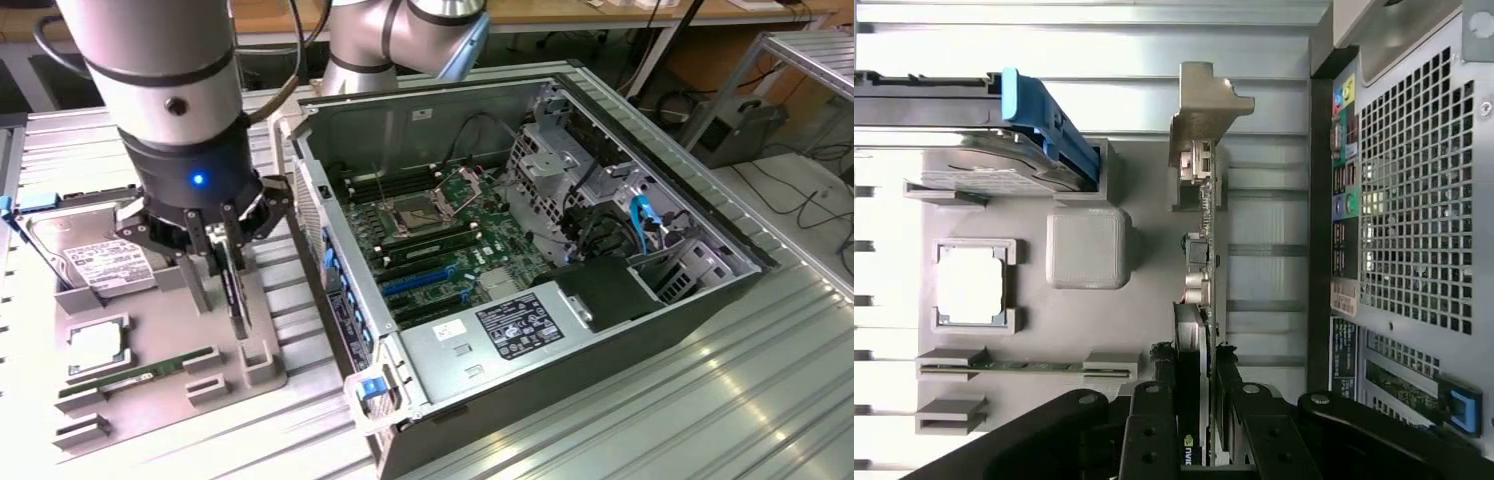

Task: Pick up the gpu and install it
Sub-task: 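Pick up the gpu and move the gpu toward the slot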

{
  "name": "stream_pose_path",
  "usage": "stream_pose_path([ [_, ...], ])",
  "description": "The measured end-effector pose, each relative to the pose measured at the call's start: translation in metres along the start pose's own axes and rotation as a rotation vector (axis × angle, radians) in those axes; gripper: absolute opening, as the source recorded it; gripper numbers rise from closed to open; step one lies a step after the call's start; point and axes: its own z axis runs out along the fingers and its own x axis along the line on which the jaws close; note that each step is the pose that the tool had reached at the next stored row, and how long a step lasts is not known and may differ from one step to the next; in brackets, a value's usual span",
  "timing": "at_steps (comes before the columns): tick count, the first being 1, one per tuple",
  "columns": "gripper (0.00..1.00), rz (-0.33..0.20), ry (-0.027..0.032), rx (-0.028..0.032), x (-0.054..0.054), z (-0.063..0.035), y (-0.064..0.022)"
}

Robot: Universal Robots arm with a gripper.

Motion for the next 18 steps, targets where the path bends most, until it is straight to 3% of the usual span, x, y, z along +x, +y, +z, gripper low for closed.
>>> stream_pose_path([
  [4, 0.26, 0.000, 0.0043, -0.0006, -0.005, -0.0205, -0.0016],
  [5, 0.26, 0.000, 0.0063, -0.0009, -0.008, -0.0299, -0.0029],
  [12, 0.26, 0.001, 0.0126, -0.0011, -0.022, -0.0641, -0.0092],
  [17, 0.26, 0.001, 0.0163, -0.0013, -0.036, -0.0888, -0.0151],
  [18, 0.26, 0.001, 0.0181, -0.0017, -0.044, -0.0999, -0.0179],
])
